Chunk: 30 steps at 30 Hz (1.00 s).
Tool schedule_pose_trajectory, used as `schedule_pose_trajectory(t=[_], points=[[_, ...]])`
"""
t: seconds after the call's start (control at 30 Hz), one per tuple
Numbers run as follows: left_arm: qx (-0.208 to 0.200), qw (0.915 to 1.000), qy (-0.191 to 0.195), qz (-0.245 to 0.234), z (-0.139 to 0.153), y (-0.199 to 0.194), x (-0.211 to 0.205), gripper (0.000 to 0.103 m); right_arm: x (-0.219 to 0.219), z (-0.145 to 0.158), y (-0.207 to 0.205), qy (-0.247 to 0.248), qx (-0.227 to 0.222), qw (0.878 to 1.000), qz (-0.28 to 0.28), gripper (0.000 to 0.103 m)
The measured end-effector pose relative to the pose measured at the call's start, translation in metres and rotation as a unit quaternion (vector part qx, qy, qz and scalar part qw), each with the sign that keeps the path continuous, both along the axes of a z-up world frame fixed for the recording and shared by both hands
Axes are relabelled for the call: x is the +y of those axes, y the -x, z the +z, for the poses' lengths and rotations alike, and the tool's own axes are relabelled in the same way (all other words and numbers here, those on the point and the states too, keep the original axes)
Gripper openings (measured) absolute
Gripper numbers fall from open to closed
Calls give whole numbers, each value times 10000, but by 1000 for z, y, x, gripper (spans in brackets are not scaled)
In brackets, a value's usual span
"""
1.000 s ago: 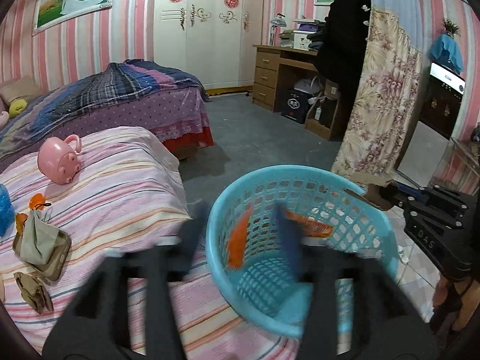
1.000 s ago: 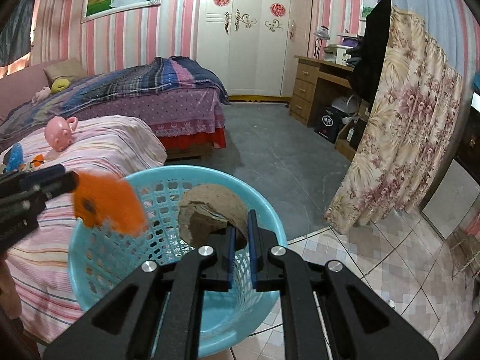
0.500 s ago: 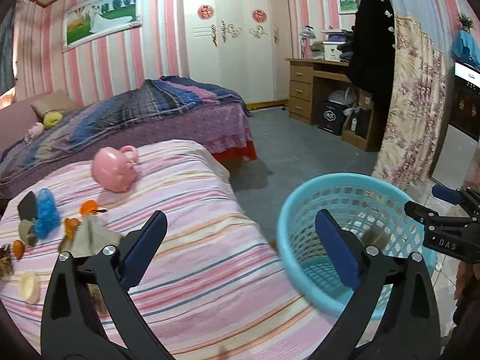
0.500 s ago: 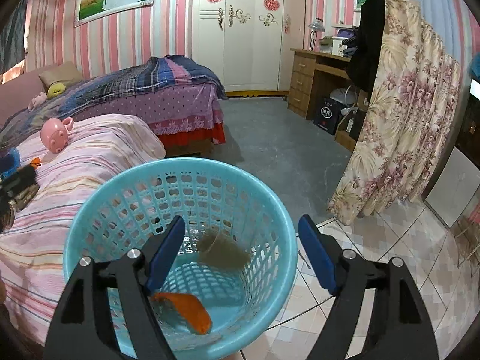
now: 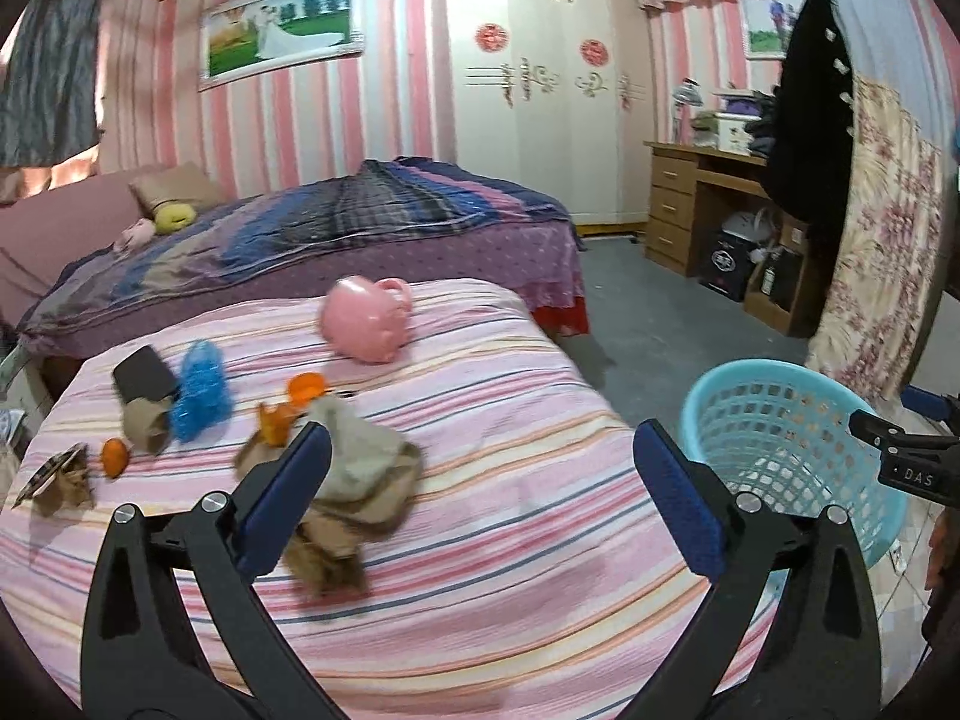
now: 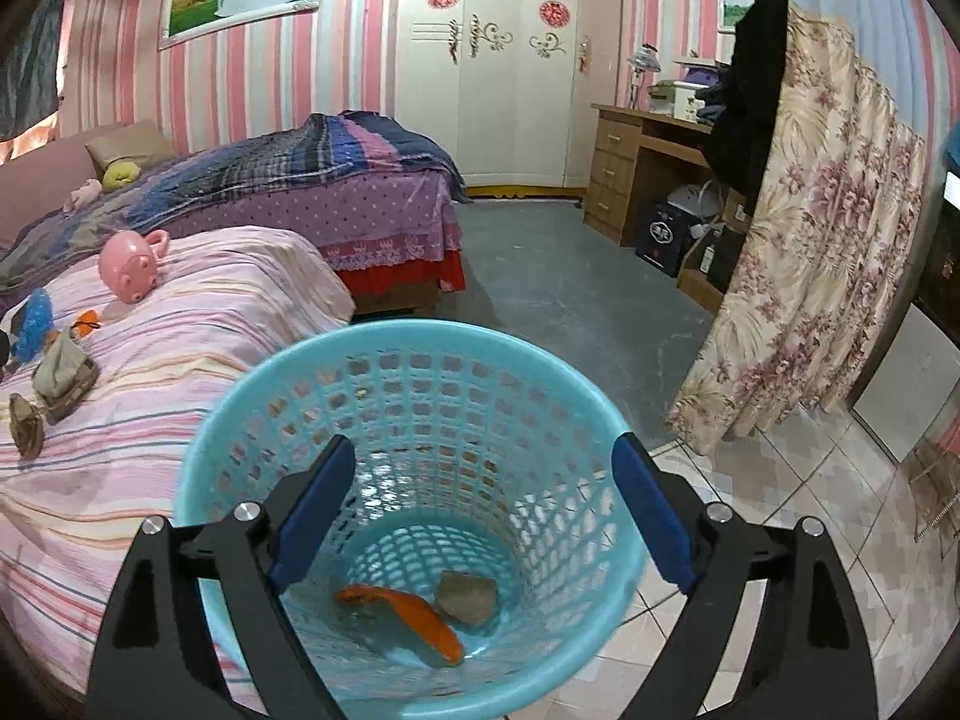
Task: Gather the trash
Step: 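Grasp the cream plastic lid with the left tool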
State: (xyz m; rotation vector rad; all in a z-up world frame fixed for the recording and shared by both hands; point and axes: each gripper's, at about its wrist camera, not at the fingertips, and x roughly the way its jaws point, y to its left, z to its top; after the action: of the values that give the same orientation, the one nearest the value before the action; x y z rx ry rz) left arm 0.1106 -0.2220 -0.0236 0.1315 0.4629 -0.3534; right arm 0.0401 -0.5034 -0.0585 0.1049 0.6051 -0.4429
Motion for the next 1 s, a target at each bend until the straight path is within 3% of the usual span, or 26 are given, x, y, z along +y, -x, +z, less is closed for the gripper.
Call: schedule_pose_trajectory(t=[0.47, 0.6, 0.87, 1.0], points=[[90, 9948, 158, 1004, 0, -14, 119, 97, 81, 18, -32, 167, -378, 9976, 560, 87], [128, 9916, 54, 1283, -7, -15, 148, 97, 100, 19, -43, 112, -427, 9966, 695, 87], [329, 9873, 146, 1547, -27, -29, 194, 97, 144, 19, -60, 278, -387, 9939, 997, 87], [466, 9869, 8, 1545, -44, -38, 204, 97, 165, 18, -65, 342, -408, 9921, 1135, 90]])
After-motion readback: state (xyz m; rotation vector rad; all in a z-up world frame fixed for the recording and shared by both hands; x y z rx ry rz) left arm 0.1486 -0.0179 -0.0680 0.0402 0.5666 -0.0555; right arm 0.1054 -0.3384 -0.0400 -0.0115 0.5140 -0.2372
